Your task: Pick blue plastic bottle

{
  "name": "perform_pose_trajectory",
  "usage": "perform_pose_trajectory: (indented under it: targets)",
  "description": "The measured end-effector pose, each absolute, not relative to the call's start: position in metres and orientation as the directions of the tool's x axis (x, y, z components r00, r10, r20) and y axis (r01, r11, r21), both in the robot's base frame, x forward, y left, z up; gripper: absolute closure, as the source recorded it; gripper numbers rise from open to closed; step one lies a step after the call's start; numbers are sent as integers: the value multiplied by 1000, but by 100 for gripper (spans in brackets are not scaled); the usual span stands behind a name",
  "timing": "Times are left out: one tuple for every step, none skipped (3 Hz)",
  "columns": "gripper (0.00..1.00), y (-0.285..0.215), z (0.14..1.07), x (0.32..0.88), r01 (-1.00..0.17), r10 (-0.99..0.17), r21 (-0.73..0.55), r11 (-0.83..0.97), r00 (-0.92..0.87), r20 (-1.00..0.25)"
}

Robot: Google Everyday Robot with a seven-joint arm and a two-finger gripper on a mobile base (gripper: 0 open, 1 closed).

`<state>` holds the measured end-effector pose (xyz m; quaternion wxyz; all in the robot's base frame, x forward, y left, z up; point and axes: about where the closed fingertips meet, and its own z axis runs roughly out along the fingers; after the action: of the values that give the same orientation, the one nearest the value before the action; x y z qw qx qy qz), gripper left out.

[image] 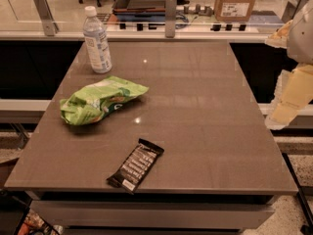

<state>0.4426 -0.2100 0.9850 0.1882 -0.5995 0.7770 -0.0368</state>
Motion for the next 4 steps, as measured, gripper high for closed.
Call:
perform_pose_trajectory:
  targets:
    - [0, -191, 975, 449, -909, -914, -279, 311, -206, -349]
    - [0, -161, 964, 467, -885, -835, -272, 378, -199, -513]
    - [0, -139, 966, 495, -852, -732, -273, 447, -174, -659]
    - [0, -118, 965, 528, -834, -633, -242, 495, -156, -758]
